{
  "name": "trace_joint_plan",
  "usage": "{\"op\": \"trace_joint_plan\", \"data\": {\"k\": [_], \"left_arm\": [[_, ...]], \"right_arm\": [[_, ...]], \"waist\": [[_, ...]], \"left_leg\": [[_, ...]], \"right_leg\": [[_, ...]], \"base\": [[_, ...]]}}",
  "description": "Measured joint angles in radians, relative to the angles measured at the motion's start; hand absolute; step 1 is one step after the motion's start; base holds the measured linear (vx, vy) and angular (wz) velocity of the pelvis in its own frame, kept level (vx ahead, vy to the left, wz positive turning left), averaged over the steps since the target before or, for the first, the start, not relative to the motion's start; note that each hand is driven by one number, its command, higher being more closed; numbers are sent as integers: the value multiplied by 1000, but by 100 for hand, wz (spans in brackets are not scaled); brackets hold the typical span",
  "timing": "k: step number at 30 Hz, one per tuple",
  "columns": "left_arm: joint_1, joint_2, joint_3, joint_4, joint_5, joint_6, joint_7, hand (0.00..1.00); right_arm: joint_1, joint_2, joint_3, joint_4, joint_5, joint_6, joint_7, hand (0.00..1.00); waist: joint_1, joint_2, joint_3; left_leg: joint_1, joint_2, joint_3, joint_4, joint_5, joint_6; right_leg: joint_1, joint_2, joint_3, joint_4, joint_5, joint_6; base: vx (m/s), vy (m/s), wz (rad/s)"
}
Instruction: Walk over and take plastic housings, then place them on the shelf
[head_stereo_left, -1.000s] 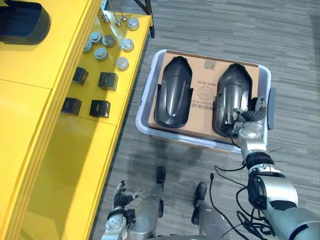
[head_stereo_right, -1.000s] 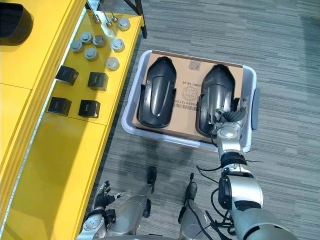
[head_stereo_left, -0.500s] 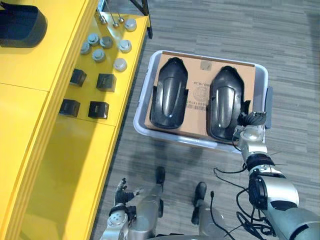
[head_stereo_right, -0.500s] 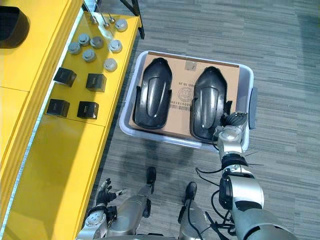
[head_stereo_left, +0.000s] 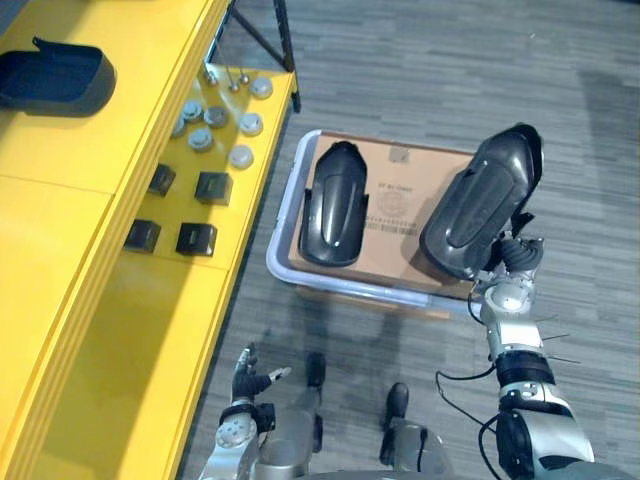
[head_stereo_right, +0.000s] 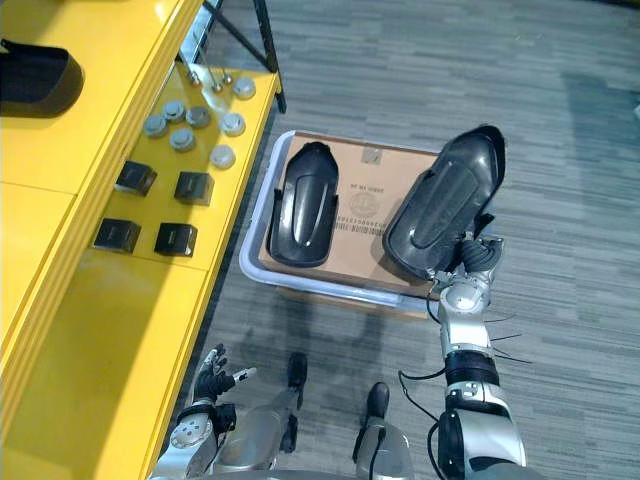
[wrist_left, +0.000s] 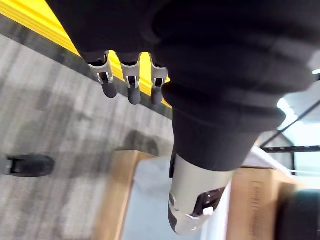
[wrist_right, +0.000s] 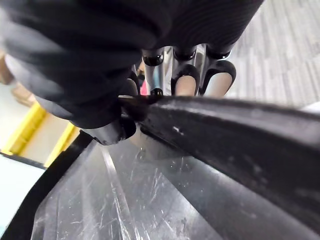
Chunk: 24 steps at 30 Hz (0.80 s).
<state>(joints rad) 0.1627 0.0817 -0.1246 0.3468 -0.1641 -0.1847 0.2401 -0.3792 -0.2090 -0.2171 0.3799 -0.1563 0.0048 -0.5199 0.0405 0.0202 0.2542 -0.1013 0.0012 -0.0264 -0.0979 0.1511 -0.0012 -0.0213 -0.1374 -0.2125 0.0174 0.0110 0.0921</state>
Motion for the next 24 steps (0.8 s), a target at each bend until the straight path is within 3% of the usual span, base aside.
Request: {"op": "trace_joint_plan", "data": {"k": [6, 11, 21, 24], "left_arm": [[34, -34, 10, -402, 21, -19, 45, 0], [-12, -50, -1, -567, 97, -25, 108, 0], [-126, -59, -124, -616, 203, -13, 155, 0], [-163, -59, -178, -610, 224, 12, 154, 0]], "right_arm": [[85, 63, 41, -227, -159, 1, -2, 100], [100, 118, 86, -316, -251, 2, -1, 100], [100, 192, 266, -413, -308, 1, 25, 100], [100, 213, 343, -445, -308, 1, 47, 100]], "waist": [[-2, -1, -54], [-4, 0, -93], [-5, -7, -154], [-9, -7, -155]], "left_leg": [[24, 2, 2, -6, -8, -10], [39, -1, 1, -6, -4, -5], [57, -1, 1, -6, -4, -5], [60, 0, 2, -6, -7, -10]], "right_leg": [[21, 2, 7, 0, -1, 1], [37, -1, 3, -1, -1, 1], [53, -1, 4, 0, -1, 1], [53, -1, 7, 4, 0, 1]], "base": [[-30, -7, -3], [2, -1, 1], [-9, -1, -1], [-12, 1, -1]]}}
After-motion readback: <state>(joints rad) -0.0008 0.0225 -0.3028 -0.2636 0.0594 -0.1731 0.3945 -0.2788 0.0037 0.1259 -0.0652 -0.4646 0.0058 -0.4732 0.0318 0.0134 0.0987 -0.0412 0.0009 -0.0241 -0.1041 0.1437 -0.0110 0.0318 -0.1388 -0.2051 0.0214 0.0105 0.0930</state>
